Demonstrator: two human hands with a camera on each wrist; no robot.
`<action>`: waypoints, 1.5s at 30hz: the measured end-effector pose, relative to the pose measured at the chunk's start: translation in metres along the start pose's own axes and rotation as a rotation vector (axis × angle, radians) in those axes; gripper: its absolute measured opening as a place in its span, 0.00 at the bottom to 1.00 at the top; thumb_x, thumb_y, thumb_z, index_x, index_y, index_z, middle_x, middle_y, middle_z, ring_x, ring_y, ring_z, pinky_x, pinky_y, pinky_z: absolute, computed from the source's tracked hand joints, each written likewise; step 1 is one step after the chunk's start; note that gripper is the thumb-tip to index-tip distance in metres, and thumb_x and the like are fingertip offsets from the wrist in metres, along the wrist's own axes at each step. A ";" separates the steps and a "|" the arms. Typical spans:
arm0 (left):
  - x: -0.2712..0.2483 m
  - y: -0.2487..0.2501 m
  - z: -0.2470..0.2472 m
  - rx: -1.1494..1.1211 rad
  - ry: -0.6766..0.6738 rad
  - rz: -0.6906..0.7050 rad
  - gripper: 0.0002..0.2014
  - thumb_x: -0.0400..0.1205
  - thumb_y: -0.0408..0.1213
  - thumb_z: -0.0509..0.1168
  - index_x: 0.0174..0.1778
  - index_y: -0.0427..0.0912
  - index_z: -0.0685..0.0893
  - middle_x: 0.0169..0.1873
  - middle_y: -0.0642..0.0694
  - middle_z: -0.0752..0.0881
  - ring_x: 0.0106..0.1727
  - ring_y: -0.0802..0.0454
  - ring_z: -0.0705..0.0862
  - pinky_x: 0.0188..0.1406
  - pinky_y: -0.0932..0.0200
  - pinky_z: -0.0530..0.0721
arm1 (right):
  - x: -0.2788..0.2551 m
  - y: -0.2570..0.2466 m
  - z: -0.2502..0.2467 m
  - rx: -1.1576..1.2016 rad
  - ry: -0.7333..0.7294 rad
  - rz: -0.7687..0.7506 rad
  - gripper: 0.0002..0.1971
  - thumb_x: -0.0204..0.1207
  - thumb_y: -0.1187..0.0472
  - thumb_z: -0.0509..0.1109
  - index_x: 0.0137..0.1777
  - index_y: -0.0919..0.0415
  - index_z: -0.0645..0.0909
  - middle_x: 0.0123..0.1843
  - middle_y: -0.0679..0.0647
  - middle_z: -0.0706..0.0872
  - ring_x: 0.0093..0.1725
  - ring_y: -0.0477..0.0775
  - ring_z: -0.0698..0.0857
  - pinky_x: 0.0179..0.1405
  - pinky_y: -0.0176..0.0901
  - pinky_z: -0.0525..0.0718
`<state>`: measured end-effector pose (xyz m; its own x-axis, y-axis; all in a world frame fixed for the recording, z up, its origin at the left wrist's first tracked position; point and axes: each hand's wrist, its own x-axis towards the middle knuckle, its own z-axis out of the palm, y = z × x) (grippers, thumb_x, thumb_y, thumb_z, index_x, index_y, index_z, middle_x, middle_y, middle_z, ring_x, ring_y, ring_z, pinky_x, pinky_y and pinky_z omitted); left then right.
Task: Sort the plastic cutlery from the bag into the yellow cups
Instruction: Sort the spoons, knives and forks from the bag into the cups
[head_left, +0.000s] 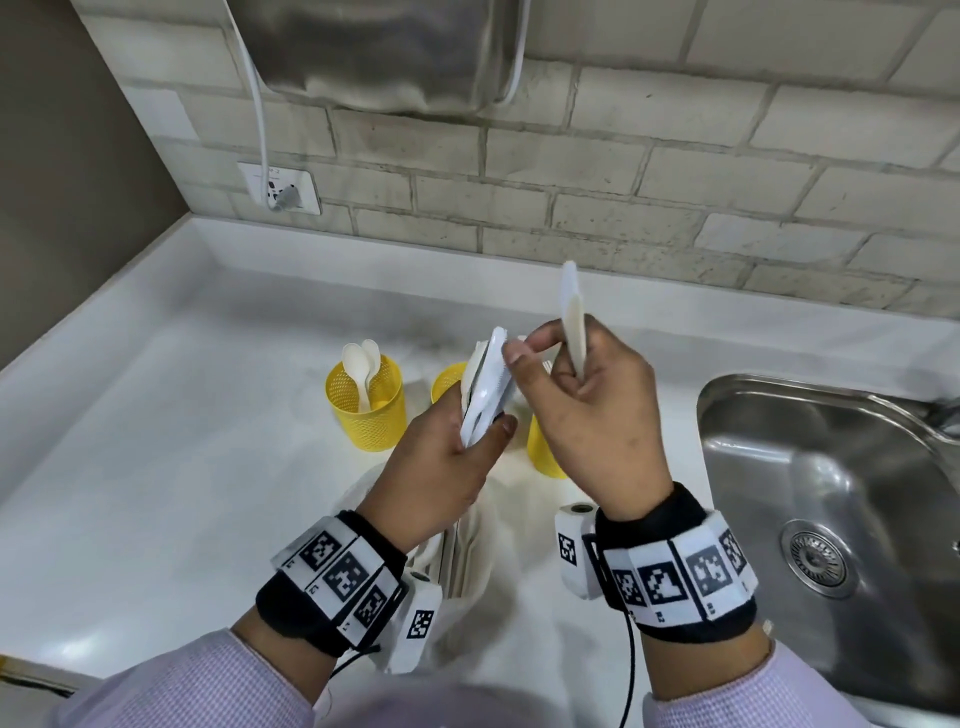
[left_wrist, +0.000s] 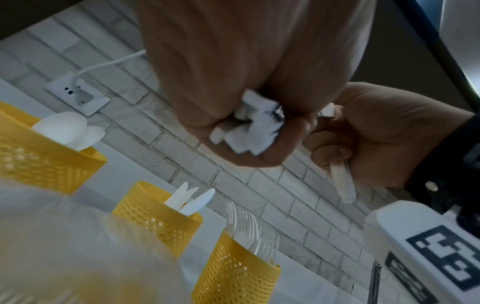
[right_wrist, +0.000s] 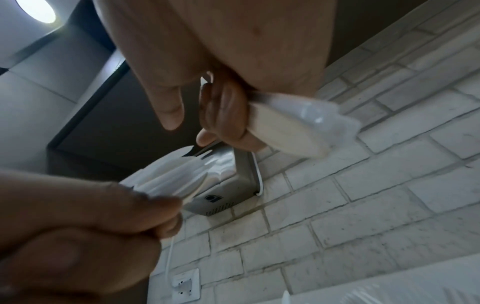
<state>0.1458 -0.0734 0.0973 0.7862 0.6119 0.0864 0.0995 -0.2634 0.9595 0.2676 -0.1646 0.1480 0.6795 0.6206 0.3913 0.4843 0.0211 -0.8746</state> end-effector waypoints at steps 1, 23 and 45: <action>0.000 0.001 0.000 0.019 0.006 0.021 0.15 0.89 0.38 0.65 0.71 0.57 0.79 0.32 0.60 0.82 0.25 0.62 0.77 0.28 0.61 0.75 | -0.003 0.001 0.003 -0.048 -0.018 -0.013 0.09 0.78 0.49 0.77 0.45 0.52 0.83 0.21 0.45 0.64 0.22 0.47 0.66 0.26 0.44 0.73; -0.002 0.004 -0.006 0.197 0.096 0.081 0.09 0.88 0.40 0.67 0.63 0.45 0.80 0.37 0.48 0.85 0.36 0.48 0.84 0.37 0.50 0.81 | -0.001 0.005 0.008 0.013 -0.071 0.047 0.07 0.84 0.54 0.71 0.47 0.56 0.81 0.35 0.41 0.85 0.35 0.43 0.82 0.38 0.40 0.80; -0.008 0.021 -0.008 -0.323 -0.182 -0.143 0.22 0.91 0.34 0.62 0.33 0.62 0.79 0.26 0.52 0.69 0.17 0.52 0.65 0.17 0.64 0.66 | 0.013 0.002 -0.021 0.577 0.343 -0.060 0.07 0.93 0.67 0.49 0.67 0.58 0.62 0.30 0.60 0.79 0.24 0.65 0.79 0.34 0.57 0.87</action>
<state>0.1362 -0.0776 0.1189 0.8766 0.4754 -0.0751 0.0416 0.0806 0.9959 0.2890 -0.1729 0.1578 0.8437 0.3229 0.4289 0.2191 0.5223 -0.8241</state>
